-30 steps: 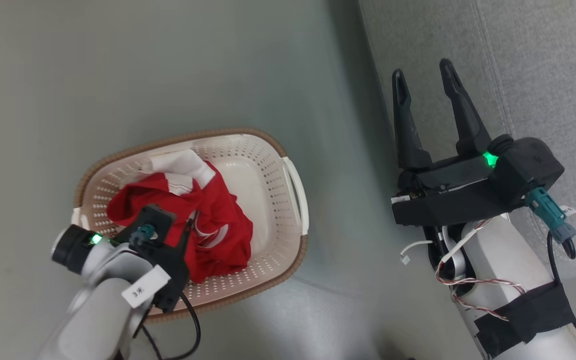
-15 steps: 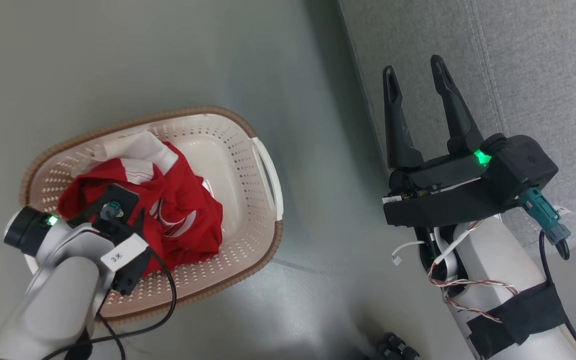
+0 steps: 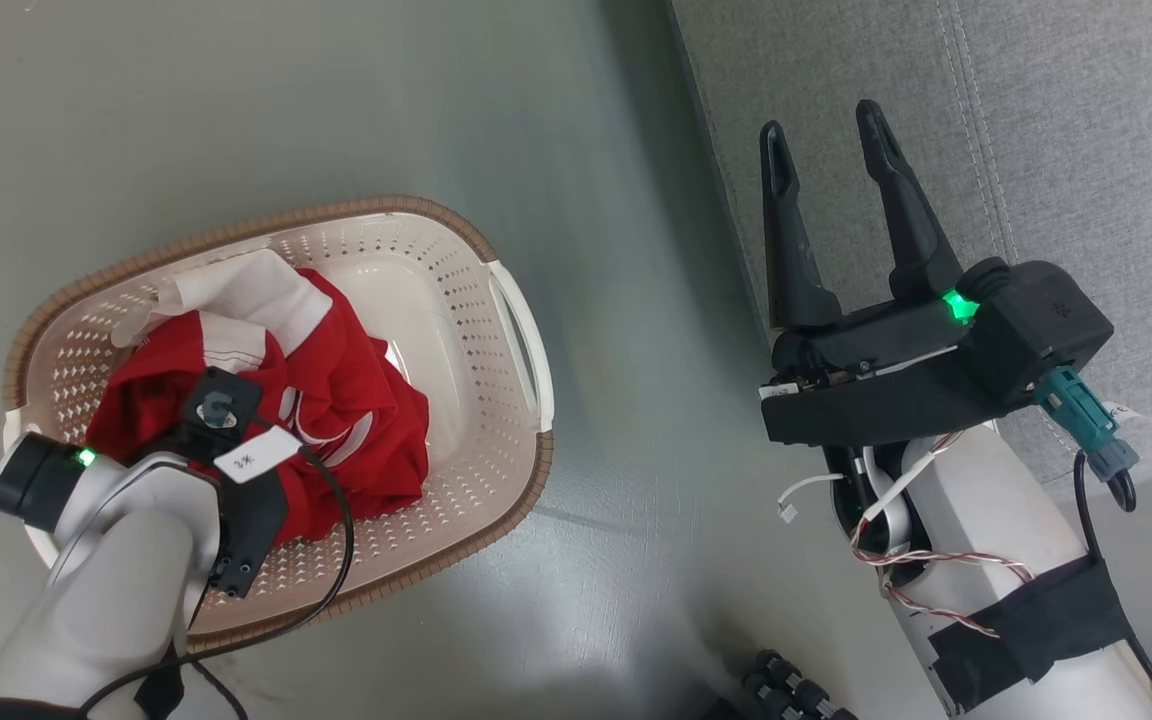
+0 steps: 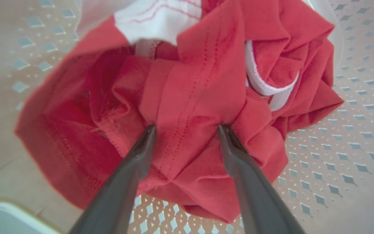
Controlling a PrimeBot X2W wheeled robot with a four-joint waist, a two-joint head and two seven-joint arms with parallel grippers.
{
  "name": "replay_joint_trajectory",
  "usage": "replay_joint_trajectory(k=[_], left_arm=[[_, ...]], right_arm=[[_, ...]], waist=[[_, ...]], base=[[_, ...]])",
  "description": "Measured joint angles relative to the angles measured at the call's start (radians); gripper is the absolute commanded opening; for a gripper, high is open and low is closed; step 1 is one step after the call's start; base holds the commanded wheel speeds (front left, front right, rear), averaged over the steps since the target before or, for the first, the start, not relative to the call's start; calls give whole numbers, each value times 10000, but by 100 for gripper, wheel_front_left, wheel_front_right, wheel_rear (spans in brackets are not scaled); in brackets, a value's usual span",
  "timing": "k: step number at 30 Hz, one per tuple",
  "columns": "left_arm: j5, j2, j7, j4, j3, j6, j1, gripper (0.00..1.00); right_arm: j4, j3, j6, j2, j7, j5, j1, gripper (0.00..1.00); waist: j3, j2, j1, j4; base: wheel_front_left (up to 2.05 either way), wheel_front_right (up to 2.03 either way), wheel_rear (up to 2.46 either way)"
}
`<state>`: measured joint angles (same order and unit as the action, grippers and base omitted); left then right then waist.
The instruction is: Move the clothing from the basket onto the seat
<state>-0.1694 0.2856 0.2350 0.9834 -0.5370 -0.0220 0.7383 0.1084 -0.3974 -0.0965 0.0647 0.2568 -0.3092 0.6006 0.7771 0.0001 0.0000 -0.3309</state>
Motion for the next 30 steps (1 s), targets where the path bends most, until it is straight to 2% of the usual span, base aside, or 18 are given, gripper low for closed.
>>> replay_joint_trajectory(k=[1, 3, 18, 25, 30], left_arm=[[-17, -35, 71, 79, 13, 50, 38, 89], [-59, -86, 190, 178, 27, 52, 118, 0], [-167, -589, 336, 708, 10, -61, 367, 0], [-658, -1175, -447, 704, 215, -313, 360, 0], [-920, -1565, -1080, 683, 445, -322, 260, 0]], right_arm=[[6, 0, 0, -4, 0, 0, 25, 100], [12, 2, 0, -4, 0, 0, 45, 100], [309, 117, 88, -25, 0, 17, 58, 100], [633, 228, 232, 67, 0, 140, 54, 100], [886, 324, 311, 288, 0, 242, -2, 100]], waist=[[4, 0, 0, 4], [9, 0, 0, 12], [-214, 0, 0, 209], [-716, 0, 0, 524], [-1156, -1, 0, 812]], base=[[0, 0, 0], [0, 0, 0], [0, 0, 0], [0, 0, 0], [0, 0, 0]])
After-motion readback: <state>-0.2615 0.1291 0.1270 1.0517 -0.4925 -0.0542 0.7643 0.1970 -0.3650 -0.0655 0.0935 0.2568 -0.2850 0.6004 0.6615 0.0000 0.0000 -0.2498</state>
